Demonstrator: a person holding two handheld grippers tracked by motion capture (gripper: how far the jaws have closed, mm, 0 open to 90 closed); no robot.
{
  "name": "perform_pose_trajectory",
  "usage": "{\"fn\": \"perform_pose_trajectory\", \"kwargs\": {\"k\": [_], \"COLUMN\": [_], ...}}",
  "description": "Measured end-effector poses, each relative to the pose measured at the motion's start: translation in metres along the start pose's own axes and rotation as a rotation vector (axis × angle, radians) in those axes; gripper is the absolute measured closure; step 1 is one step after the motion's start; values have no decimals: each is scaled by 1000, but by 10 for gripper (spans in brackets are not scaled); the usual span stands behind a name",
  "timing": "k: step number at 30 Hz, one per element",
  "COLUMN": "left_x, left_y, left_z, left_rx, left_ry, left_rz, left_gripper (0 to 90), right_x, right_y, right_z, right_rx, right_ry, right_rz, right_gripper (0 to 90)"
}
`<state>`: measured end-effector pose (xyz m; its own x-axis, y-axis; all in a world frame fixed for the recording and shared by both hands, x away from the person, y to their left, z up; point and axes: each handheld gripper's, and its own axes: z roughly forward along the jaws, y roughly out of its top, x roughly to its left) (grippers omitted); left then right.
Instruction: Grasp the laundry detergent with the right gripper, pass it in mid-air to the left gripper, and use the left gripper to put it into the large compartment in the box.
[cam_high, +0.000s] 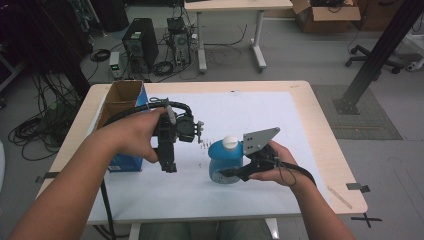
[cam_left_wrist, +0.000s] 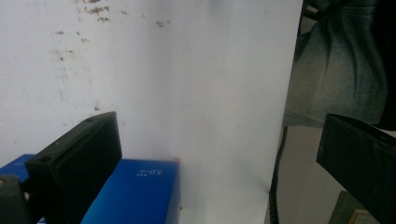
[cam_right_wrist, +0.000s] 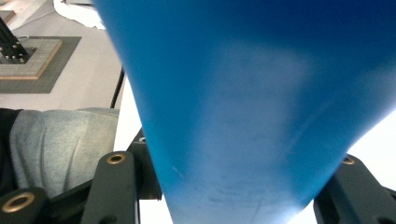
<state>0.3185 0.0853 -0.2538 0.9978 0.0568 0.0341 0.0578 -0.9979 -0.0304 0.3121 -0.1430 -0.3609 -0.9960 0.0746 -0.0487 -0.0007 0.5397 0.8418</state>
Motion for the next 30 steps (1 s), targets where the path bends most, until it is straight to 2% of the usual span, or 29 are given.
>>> {"fn": "perform_pose_trajectory", "kwargs": {"k": [13, 30], "left_x": [0, -5], "left_y": [8, 14], "left_z": [2, 10], "left_rx": [0, -26], "left_ry": [-7, -21], "left_rz": [8, 24], "left_gripper": [4, 4], "right_x": [2, 2], "right_y": [3, 9], "right_z": [31, 59], "right_rx": [-7, -15], "right_ry": [44, 41], "right_rz": [18, 23], "right_gripper": [457, 455]}}
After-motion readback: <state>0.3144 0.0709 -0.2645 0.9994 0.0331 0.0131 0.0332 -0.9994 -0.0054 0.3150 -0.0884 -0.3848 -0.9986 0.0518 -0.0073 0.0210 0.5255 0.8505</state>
